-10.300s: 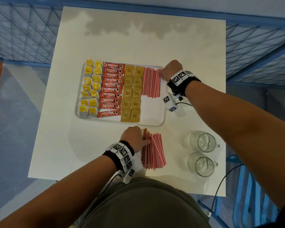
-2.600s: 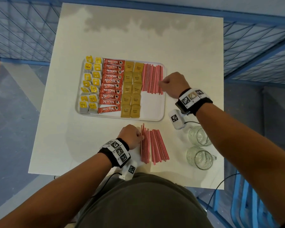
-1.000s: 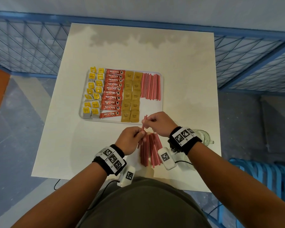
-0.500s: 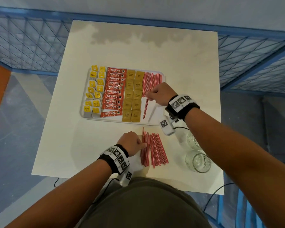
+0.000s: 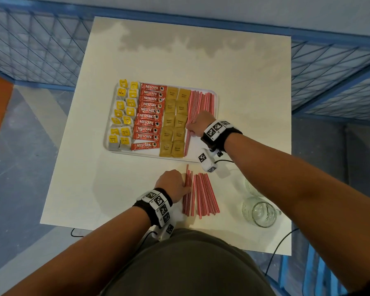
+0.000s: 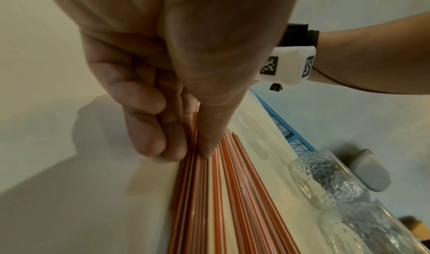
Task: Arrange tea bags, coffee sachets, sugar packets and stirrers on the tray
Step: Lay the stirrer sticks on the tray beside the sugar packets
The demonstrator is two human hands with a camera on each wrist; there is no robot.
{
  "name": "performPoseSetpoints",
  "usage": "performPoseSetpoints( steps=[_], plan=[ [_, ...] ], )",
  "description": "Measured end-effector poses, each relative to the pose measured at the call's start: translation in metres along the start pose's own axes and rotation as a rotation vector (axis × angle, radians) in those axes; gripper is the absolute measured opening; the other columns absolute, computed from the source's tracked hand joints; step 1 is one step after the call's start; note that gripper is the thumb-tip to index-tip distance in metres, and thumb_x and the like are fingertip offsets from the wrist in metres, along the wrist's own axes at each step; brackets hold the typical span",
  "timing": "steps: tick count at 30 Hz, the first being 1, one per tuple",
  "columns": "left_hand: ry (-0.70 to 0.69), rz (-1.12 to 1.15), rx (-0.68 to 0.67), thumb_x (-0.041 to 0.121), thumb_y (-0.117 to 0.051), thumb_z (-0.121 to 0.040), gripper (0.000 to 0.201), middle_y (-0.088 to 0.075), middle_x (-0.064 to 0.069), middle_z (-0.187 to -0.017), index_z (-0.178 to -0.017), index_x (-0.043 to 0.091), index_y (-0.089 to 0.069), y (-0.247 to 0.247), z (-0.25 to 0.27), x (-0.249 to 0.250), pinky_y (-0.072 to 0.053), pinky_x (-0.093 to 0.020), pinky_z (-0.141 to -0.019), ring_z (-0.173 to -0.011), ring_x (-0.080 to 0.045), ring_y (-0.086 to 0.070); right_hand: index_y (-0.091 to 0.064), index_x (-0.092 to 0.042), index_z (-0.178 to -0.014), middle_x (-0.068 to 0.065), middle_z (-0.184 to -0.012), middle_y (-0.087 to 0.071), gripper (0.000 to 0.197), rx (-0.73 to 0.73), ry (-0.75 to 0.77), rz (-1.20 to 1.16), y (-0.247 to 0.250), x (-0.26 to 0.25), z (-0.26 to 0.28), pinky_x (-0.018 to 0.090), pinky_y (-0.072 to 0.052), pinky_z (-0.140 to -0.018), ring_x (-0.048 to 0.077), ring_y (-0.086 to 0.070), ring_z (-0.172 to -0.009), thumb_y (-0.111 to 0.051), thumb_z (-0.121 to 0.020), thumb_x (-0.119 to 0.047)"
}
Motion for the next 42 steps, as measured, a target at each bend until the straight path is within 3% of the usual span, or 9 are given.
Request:
performPoseSetpoints(
  steps=[4,9,14,19,25,30,33,37,42],
  plan=[
    [0.011,-0.005,0.018,0.045,-0.069,-0.087,0.032,-0.064,0.006,-0.07,-0.075,0.016,-0.076,0.003,-0.002,-0.003,-0.045,-0.024,-0.062,-0.065,-0.011,-0.059,-0.057,-0.018,-0.061,-0.004,-0.056,-0.057,0.04,0.02,-0.008,0.092,0.0,-0.001,-0.001,0.023,-0.039,-0.042,0.012,-0.05,-0.045,-0.065,-0.092,-0.041],
    [0.003,0.021,-0.007,0.042,-0.069,-0.09,0.029,-0.07,0.005,-0.076,-0.081,0.016,-0.078,0.005,-0.001,-0.003,-0.055,-0.027,-0.071,-0.072,-0.012,-0.064,-0.064,-0.017,-0.079,0.008,-0.09,-0.072,0.031,0.02,0.016,0.097,0.0,-0.001,0.006,0.039,-0.059,-0.082,0.026,-0.07,-0.085,-0.068,-0.087,-0.046],
    [-0.008,0.092,-0.004,0.034,-0.068,-0.091,0.026,-0.072,0.002,-0.078,-0.077,0.014,-0.078,0.008,0.003,-0.006,-0.055,-0.027,-0.076,-0.076,-0.013,-0.067,-0.057,-0.014,-0.061,-0.003,-0.057,-0.061,0.056,0.05,0.013,0.091,0.01,-0.002,0.027,0.025,-0.044,-0.051,0.014,-0.055,-0.046,-0.058,-0.097,-0.056],
    [0.01,0.181,0.018,0.028,-0.068,-0.089,0.023,-0.069,0.003,-0.069,-0.071,0.015,-0.075,0.009,0.008,-0.011,-0.048,-0.024,-0.067,-0.067,-0.009,-0.063,-0.077,-0.004,-0.078,-0.002,-0.063,-0.07,0.056,0.019,0.041,0.026,0.011,0.003,0.066,0.027,-0.056,-0.063,0.013,-0.061,-0.051,-0.056,-0.099,-0.051],
    [-0.006,0.194,0.037,0.025,-0.069,-0.087,0.02,-0.071,-0.001,-0.072,-0.073,0.013,-0.075,0.011,0.014,-0.009,-0.051,-0.026,-0.069,-0.071,-0.014,-0.066,-0.079,-0.008,-0.078,-0.002,-0.073,-0.074,0.045,-0.042,0.097,-0.061,-0.016,0.025,0.112,0.025,-0.051,-0.066,0.015,-0.071,-0.068,-0.06,-0.099,-0.044],
    [-0.051,0.307,0.058,0.024,-0.068,-0.087,0.023,-0.066,0.007,-0.063,-0.065,0.021,-0.067,0.015,0.02,-0.007,-0.047,-0.025,-0.062,-0.062,-0.009,-0.062,-0.072,-0.005,-0.069,0.008,-0.068,-0.072,0.042,-0.083,0.203,-0.107,-0.051,0.036,0.138,0.026,-0.05,-0.058,0.018,-0.062,-0.055,-0.066,-0.095,-0.038],
    [-0.097,0.379,0.067,0.024,-0.069,-0.089,0.017,-0.069,0.006,-0.063,-0.072,0.02,-0.069,0.02,0.024,-0.005,-0.047,-0.021,-0.061,-0.058,-0.004,-0.064,-0.069,-0.017,-0.061,-0.007,-0.056,-0.064,0.035,-0.04,0.231,-0.217,-0.06,0.037,0.149,0.018,-0.042,-0.053,0.002,-0.049,-0.046,-0.068,-0.094,-0.028],
    [-0.161,0.477,0.059,0.022,-0.071,-0.09,0.013,-0.071,0.002,-0.063,-0.078,0.017,-0.07,0.023,0.028,-0.001,-0.046,-0.015,-0.057,-0.058,-0.008,-0.067,-0.081,-0.017,-0.092,-0.011,-0.072,-0.07,0.017,-0.022,0.258,-0.306,-0.065,0.031,0.156,0.021,-0.045,-0.062,-0.005,-0.055,-0.054,-0.067,-0.096,-0.026],
    [-0.194,0.558,0.059,0.019,-0.07,-0.092,0.015,-0.073,-0.005,-0.069,-0.08,0.01,-0.07,0.029,0.032,0.003,-0.047,-0.014,-0.053,-0.063,-0.018,-0.07,-0.081,-0.016,-0.094,-0.001,-0.084,-0.076,0.016,-0.003,0.265,-0.405,-0.062,0.025,0.16,0.026,-0.051,-0.067,-0.006,-0.057,-0.055,-0.069,-0.095,-0.026]
  ],
)
Point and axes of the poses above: each hand's wrist, its own z-axis away from the middle knuckle, its own y-axis out of the back of the hand, x = y × z, the point moved 7 cm from there along -z, towards the middle knuckle
